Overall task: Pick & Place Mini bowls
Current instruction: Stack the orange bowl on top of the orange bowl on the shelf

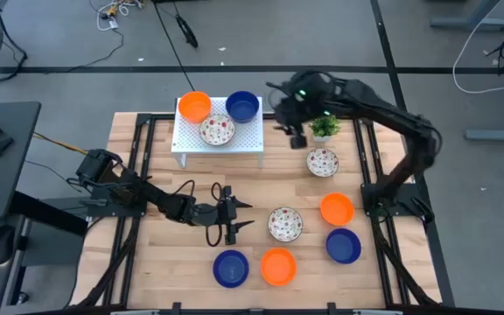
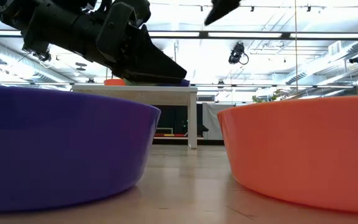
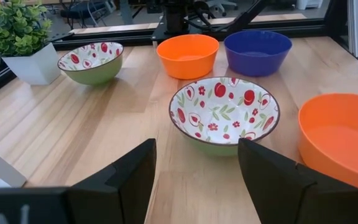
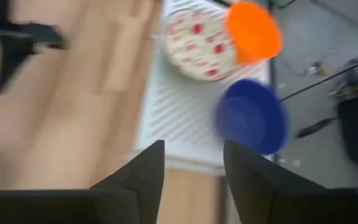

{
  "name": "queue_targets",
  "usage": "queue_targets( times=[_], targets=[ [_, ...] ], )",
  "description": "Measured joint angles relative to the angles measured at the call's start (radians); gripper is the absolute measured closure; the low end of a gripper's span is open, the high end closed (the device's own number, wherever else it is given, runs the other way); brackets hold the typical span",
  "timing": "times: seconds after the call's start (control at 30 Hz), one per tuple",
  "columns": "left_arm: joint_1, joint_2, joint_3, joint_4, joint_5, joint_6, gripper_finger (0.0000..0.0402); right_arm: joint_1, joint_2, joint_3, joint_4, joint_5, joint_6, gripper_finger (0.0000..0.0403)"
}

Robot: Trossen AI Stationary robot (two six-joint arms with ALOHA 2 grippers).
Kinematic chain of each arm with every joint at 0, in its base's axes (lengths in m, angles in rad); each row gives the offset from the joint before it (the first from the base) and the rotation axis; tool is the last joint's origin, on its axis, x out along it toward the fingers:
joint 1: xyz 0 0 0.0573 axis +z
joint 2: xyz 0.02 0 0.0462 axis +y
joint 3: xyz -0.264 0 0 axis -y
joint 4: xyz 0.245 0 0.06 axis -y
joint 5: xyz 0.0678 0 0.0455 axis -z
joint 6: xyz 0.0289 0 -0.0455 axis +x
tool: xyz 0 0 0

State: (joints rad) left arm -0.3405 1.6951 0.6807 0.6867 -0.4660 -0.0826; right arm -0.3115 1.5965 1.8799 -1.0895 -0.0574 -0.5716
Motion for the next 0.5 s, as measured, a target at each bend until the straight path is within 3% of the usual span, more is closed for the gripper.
queue_targets(
  times=[0.23, 0.5],
  targets=[
    [0.0, 0.0, 0.0, 0.002, 0.0, 0.0, 0.017, 0.124, -0.297, -0.425, 0.108, -0.011, 0.179, 0.0278],
    [0.0, 0.0, 0.0, 0.007, 0.0, 0.0, 0.017, 0.421, -0.606, -0.936, 0.412, 0.052, 0.459, 0.0321]
  ],
)
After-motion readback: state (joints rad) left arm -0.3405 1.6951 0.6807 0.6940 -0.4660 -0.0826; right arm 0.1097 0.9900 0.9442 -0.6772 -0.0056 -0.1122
